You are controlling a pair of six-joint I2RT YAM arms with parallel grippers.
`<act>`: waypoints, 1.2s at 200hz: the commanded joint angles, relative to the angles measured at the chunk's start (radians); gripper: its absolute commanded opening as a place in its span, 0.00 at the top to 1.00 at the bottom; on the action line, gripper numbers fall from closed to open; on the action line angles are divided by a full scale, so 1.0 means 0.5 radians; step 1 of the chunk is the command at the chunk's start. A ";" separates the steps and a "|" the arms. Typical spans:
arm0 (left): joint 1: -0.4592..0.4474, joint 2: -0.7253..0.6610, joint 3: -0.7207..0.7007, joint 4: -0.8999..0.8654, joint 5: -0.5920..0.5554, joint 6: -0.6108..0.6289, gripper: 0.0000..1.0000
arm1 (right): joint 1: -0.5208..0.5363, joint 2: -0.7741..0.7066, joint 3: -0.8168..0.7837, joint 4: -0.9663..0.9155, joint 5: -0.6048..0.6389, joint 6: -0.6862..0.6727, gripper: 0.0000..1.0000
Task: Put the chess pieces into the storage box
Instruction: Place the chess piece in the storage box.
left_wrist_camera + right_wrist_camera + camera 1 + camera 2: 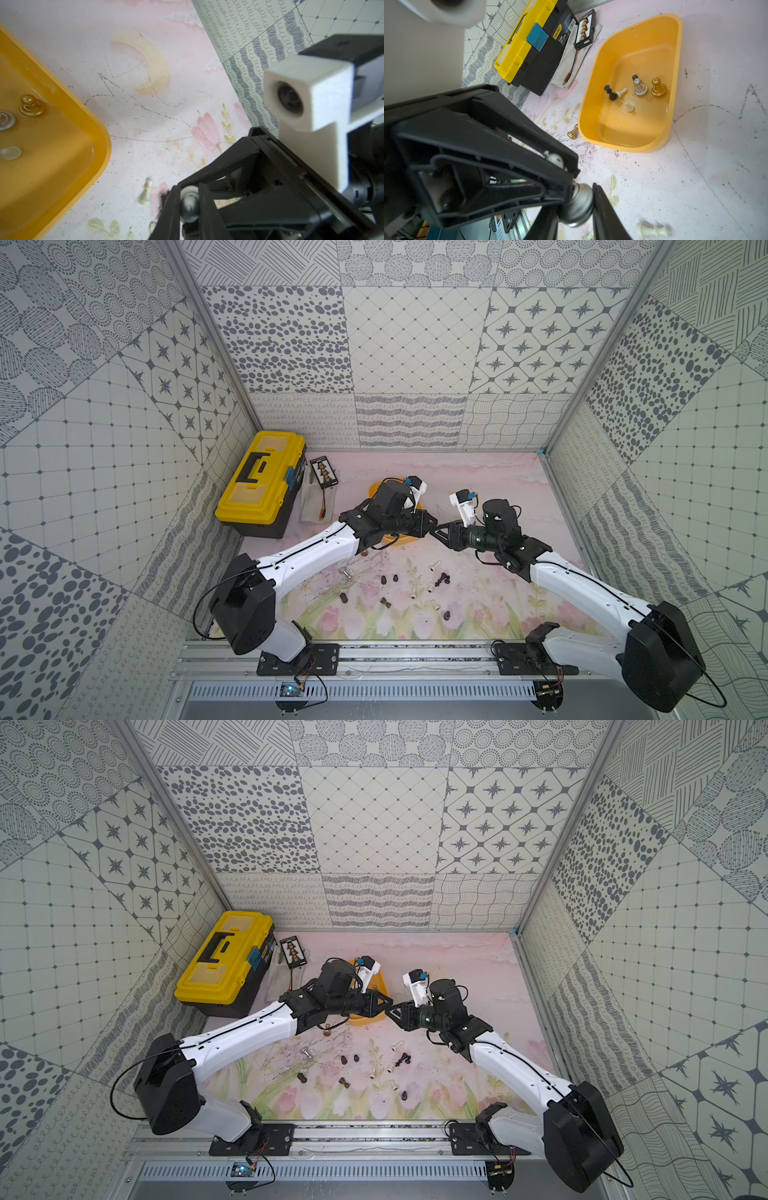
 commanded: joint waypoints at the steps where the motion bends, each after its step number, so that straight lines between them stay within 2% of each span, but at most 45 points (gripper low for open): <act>1: 0.081 -0.005 0.023 0.055 -0.095 0.015 1.00 | 0.013 -0.031 0.005 0.099 0.091 -0.003 0.33; 11: 0.161 0.002 0.034 0.032 -0.146 0.017 1.00 | 0.012 -0.057 0.005 0.076 0.163 0.001 0.23; 26: 0.309 0.070 0.094 -0.036 -0.199 0.032 1.00 | 0.013 -0.092 0.001 0.047 0.259 -0.010 0.16; 70: 0.544 0.574 0.569 -0.336 -0.501 0.291 1.00 | 0.010 -0.031 0.078 -0.042 0.330 -0.066 0.15; 103: 0.564 0.872 0.844 -0.408 -0.716 0.437 1.00 | 0.009 0.014 0.150 -0.097 0.340 -0.084 0.15; 128: 0.567 1.017 0.948 -0.461 -0.814 0.498 1.00 | 0.005 0.050 0.196 -0.179 0.420 -0.103 0.16; 156: 0.567 1.118 1.006 -0.539 -0.902 0.521 0.94 | 0.006 0.133 0.248 -0.393 0.573 -0.089 0.18; 178: 0.564 1.145 0.992 -0.549 -0.963 0.537 0.92 | 0.007 0.140 0.188 -0.407 0.579 -0.065 0.19; 206: 0.566 1.167 0.984 -0.552 -0.951 0.540 0.81 | 0.007 0.124 0.170 -0.420 0.567 -0.042 0.19; 223: 0.566 1.173 0.981 -0.550 -0.951 0.528 0.70 | 0.007 0.105 0.170 -0.435 0.561 -0.040 0.19; 240: 0.566 1.172 0.966 -0.537 -0.958 0.515 0.66 | 0.007 0.091 0.176 -0.464 0.565 -0.054 0.19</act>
